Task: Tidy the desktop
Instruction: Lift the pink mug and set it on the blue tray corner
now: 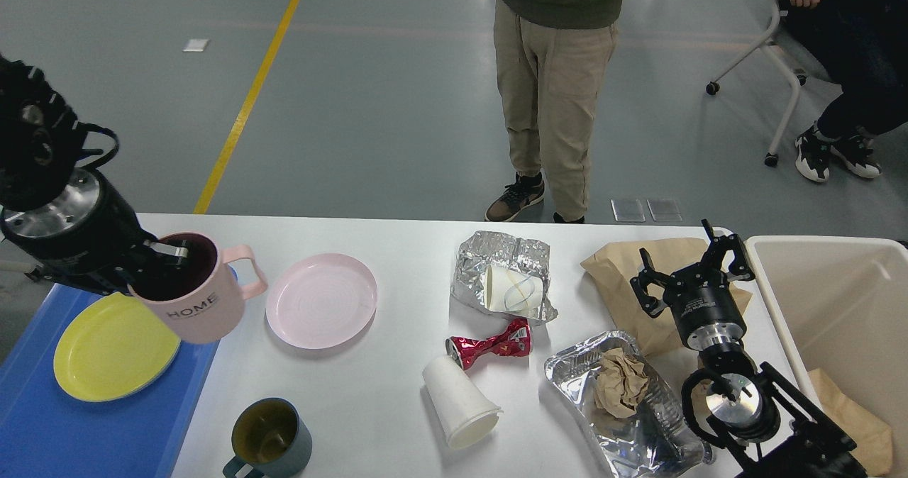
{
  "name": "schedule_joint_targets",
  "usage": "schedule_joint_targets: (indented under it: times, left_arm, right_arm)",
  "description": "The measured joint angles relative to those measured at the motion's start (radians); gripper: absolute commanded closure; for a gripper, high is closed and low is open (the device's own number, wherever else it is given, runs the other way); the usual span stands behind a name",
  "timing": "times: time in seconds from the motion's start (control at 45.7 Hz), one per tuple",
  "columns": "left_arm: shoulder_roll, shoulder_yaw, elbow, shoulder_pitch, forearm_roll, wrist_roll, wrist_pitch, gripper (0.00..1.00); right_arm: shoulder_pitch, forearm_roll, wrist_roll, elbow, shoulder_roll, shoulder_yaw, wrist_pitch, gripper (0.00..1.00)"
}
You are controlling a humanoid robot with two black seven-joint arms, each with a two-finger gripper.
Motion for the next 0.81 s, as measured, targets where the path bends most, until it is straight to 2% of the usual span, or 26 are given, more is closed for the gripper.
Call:
schedule_joint_targets:
  times: [0.131,0.284,0.525,0.809]
  left_arm:
    - [0.172,-0.007,0.096,0.132,0.130,0.003,0.021,1.00]
    - [0.339,-0.054,0.273,0.323,0.232,0.008,0.029,1.00]
    - [0.466,-0.272,0.528,0.672,0.343,0.017,0.033,1.00]
    - [0.503,-0.572,0.813,1.084,0.429,0.014,0.028,0.99]
  right_arm:
    - [0.000,0.000,0.000,0.000,0.000,0.000,0.000,0.00]
    - [0.000,0.000,0.000,0.000,0.000,0.000,0.000,0.00]
    - [0.000,0.000,0.000,0.000,0.000,0.000,0.000,0.00]
    - [0.000,0.000,0.000,0.000,0.000,0.000,0.000,0.00]
